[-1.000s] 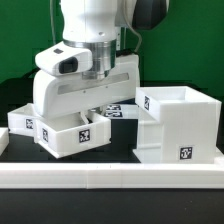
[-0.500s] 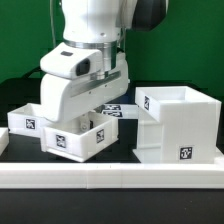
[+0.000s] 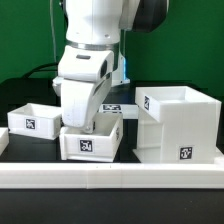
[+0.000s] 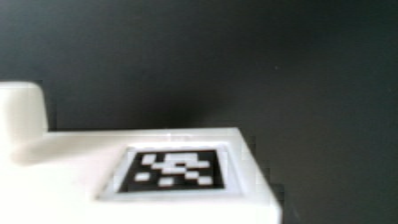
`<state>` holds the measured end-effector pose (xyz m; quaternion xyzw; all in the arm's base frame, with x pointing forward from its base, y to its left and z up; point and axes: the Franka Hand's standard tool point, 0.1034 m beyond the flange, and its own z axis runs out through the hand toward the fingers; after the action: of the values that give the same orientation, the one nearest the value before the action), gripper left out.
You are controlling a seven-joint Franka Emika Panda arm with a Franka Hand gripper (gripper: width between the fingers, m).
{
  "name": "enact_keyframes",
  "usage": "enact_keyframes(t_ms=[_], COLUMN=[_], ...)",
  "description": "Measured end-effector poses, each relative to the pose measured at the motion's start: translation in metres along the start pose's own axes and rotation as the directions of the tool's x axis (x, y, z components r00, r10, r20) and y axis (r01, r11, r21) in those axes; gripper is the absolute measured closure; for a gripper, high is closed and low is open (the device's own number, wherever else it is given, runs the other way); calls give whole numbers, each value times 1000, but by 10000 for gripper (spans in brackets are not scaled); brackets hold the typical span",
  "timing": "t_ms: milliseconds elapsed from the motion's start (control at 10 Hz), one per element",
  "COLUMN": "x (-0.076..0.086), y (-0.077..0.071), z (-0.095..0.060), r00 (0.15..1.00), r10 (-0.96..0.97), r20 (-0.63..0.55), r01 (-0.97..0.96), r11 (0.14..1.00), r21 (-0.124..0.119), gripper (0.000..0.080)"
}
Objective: Assemble drawer
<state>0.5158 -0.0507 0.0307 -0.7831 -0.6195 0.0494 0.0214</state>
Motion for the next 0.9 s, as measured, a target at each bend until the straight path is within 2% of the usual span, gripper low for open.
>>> enact_keyframes(t_ms=[100,300,900], x=[-1,0,1], y=[0,5,8], z=[1,2,6], r00=[999,986,984], r10=[-41,-164,-177], r20=[1,18,24], r01=[41,164,177], r11=[999,986,984], r21=[1,-10,-27], gripper=[758,758,758])
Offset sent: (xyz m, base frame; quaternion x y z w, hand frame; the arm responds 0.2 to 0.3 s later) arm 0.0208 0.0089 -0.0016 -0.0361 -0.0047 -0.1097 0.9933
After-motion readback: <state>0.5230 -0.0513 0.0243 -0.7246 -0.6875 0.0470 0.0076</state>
